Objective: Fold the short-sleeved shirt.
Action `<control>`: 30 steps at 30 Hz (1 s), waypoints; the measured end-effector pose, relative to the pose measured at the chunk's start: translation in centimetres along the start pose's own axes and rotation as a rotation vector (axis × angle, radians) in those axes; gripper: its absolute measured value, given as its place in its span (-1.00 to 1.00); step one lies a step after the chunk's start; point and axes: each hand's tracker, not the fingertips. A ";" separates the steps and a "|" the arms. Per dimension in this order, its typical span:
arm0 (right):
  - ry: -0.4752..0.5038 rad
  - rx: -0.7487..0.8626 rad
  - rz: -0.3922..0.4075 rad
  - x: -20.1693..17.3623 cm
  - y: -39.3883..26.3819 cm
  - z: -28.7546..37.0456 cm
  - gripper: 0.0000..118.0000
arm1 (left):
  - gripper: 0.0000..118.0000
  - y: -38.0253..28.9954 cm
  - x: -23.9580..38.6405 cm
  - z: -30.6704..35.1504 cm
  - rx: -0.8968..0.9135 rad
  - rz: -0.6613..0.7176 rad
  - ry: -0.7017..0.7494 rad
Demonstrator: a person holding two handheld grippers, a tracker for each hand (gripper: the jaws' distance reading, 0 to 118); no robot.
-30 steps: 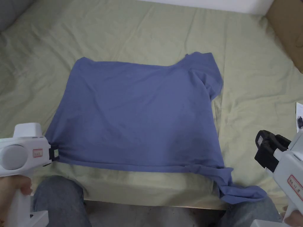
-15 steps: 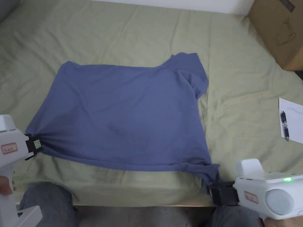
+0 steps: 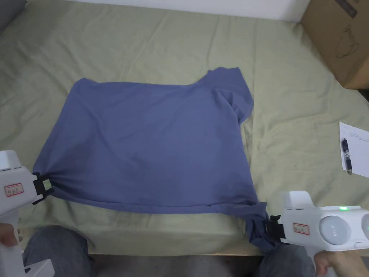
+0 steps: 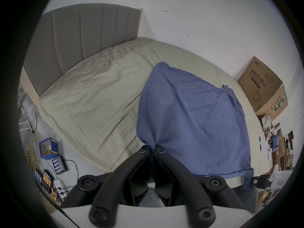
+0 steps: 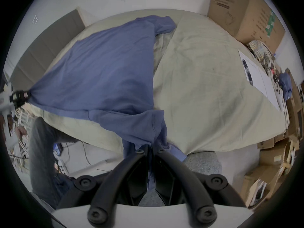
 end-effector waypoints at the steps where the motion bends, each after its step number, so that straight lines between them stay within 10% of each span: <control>1: 0.004 0.016 -0.024 1.2 -0.3 -0.3 -0.94 | -0.97 0.0 0.0 0.1 0.002 0.002 -0.004; 17: -0.040 0.388 -0.062 1.9 12.6 8.4 -0.94 | -0.97 7.5 0.6 0.8 0.122 0.179 -0.078; 30: -0.187 0.281 -0.040 2.1 26.7 -3.8 -0.94 | -0.95 16.8 3.5 -13.1 0.045 0.210 0.049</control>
